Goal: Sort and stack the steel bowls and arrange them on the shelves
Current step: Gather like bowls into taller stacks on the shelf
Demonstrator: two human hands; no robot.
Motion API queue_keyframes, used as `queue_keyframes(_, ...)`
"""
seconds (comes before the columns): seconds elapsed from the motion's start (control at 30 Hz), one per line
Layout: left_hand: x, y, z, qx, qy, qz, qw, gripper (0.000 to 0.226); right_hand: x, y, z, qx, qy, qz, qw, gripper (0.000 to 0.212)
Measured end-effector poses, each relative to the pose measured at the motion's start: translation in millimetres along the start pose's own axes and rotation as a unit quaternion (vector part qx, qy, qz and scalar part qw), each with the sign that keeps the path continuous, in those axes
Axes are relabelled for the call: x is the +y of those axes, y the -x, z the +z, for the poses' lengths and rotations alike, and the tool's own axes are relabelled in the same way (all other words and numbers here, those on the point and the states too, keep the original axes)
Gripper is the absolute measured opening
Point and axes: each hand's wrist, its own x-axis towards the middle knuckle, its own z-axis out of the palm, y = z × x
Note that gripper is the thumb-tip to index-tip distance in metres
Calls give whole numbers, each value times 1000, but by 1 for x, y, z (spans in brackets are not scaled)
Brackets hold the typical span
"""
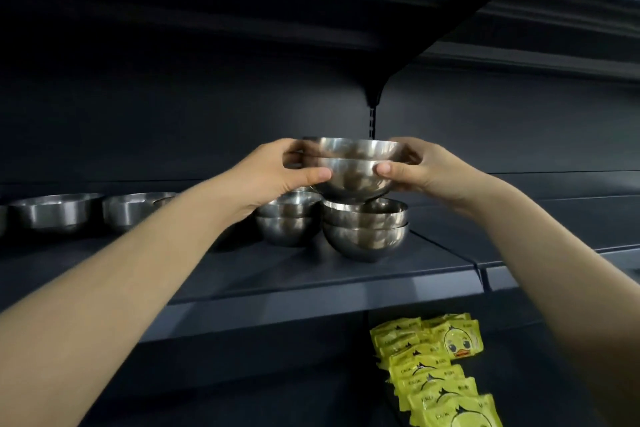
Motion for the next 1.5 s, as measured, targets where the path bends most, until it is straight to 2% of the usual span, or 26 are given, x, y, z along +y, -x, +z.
queue_keyframes(0.17,-18,-25,20,-10,25,-8,1000,34,25,-12,-13,-1,2,18,1000,53)
queue_keyframes(0.33,-34,-31,31,-27,40,-14,999,33,50,-17,-14,-17,-13,31,999,70)
queue_keyframes(0.5,-39,-29,34,-30,18,-7,999,32,62,-13,-11,-38,-41,45,997,53)
queue_keyframes(0.6,-40,-25,35,-38,15,-1,999,31,65,-11,-11,-52,-30,50,997,64)
queue_keyframes(0.8,-45,-24,38,-31,17,-9,999,32,62,-11,-11,-48,-36,58,997,58)
queue_keyframes(0.93,-46,-23,38,-28,13,-13,999,42,62,-11,-10,-39,-26,69,996,70)
queue_keyframes(1.07,-44,-23,38,-39,8,-11,999,29,64,-11,-9,-31,-26,81,996,107)
queue_keyframes(1.13,-43,-23,38,-42,9,-8,999,27,64,-10,-8,-36,-28,79,996,113)
queue_keyframes(1.2,-42,-22,39,-42,9,-8,999,27,63,-8,-7,-36,-27,76,996,101)
queue_keyframes(1.37,-39,-22,39,-47,-7,-13,999,26,61,-2,-10,-58,-32,80,995,50)
queue_keyframes(1.43,-38,-20,38,-49,-14,-24,998,25,59,0,-10,-59,-26,82,995,48)
queue_keyframes(1.5,-37,-18,36,-43,-31,-32,998,26,56,3,-9,-29,-1,78,997,72)
